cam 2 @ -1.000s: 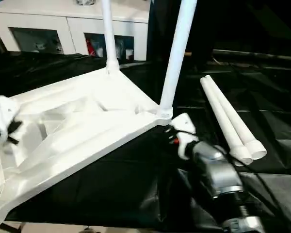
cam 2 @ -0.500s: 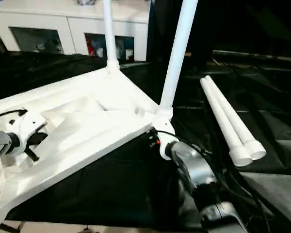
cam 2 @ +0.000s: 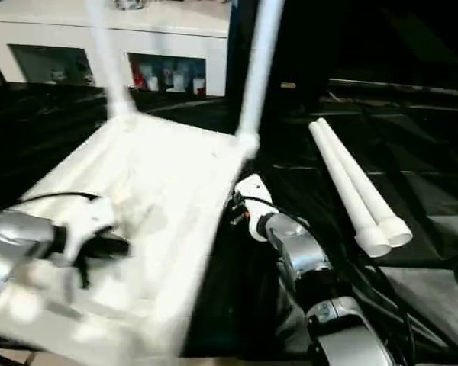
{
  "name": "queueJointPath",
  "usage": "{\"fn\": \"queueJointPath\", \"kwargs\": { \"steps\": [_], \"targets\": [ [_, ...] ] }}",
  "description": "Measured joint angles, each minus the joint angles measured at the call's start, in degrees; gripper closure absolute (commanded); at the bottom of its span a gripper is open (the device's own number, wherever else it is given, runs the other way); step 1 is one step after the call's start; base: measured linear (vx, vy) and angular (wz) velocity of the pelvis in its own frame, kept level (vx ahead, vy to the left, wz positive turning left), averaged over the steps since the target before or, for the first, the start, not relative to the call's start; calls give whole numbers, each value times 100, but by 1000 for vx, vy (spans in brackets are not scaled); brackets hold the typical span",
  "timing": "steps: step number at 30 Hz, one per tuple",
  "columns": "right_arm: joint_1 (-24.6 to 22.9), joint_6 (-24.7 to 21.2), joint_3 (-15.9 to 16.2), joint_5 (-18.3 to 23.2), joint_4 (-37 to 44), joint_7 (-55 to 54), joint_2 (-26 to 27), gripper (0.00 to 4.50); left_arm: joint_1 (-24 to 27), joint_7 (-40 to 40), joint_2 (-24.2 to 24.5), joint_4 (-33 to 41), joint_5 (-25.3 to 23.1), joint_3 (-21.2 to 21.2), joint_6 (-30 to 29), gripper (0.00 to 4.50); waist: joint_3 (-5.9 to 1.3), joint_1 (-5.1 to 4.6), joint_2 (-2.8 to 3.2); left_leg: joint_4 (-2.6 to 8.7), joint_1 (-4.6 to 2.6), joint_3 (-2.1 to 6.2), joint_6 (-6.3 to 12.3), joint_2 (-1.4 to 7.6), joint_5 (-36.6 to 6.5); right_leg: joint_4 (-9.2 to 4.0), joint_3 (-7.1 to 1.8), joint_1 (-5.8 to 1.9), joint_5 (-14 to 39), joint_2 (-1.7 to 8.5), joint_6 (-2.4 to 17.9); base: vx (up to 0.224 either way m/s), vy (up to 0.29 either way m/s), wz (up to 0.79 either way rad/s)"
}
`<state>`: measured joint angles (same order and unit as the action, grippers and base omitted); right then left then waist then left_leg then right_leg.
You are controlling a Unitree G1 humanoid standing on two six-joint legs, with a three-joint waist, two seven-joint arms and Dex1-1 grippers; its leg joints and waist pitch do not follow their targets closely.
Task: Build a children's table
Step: Rotate table base
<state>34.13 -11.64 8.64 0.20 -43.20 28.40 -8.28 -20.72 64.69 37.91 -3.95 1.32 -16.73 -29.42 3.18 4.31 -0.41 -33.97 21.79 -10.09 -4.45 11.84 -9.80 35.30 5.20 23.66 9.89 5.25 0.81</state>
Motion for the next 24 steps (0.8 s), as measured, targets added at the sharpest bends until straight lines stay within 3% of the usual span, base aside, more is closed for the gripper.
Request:
{"fn": "queueJointPath", "kwargs": {
  "steps": [5, 10, 14, 17, 24],
  "targets": [
    [38, 95, -95, -6, -44, -50, -31, 447, -181, -46, -403, -214, -7, -204, 247, 450, 2, -65, 4, 0, 2, 1, -1, 0, 1, 2, 0, 2, -2, -1, 2, 0, 0, 0],
    [68, 157, -176, -27, -47, -78, -113, 447, -532, -381, -865, -833, -220, -309, 656, 450, 6, -78, 23, -3, 2, 3, -1, -1, 1, 3, 1, -2, -4, -1, 5, 0, 0, 0],
    [147, 251, -210, -35, 40, -232, -100, 447, -1035, -1477, -1166, -1729, -706, -334, 1096, 450, 9, -99, 35, -4, 2, 8, -1, 2, 1, 4, 5, -1, -26, -4, 11, 0, 0, 0],
    [143, 269, -264, -29, 161, -416, -88, 447, -1279, -2051, -1257, -2039, -794, -203, 1230, 450, 12, -114, 40, -4, 2, 17, -1, 2, 2, 2, 9, 2, -32, -7, 7, 0, 0, 0],
    [163, -150, -829, -81, 953, -1187, -519, 447, -1596, -3361, -1516, -3028, -1049, 111, 1818, 450, 10, -96, 43, -15, 12, 19, -2, 1, 4, -5, 9, 1, -36, -8, 9, 0, 0, 0]
  ]
}}
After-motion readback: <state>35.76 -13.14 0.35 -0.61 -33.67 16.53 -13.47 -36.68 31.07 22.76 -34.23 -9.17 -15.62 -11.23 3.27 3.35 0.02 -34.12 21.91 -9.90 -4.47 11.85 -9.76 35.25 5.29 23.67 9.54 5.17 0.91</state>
